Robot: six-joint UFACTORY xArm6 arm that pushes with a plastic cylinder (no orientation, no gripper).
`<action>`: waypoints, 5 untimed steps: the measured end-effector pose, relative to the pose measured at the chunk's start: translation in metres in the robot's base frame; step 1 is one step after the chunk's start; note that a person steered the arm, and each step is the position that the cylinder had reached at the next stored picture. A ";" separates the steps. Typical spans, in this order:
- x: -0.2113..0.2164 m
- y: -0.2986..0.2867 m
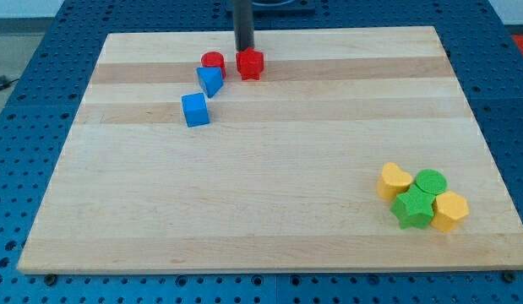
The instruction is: Slide the red star to the right of the blue cube
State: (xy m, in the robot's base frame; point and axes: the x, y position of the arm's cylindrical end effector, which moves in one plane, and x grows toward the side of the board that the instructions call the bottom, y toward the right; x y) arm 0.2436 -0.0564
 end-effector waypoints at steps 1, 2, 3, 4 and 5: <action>0.020 0.016; 0.027 0.037; 0.050 0.033; 0.074 0.017; 0.105 0.011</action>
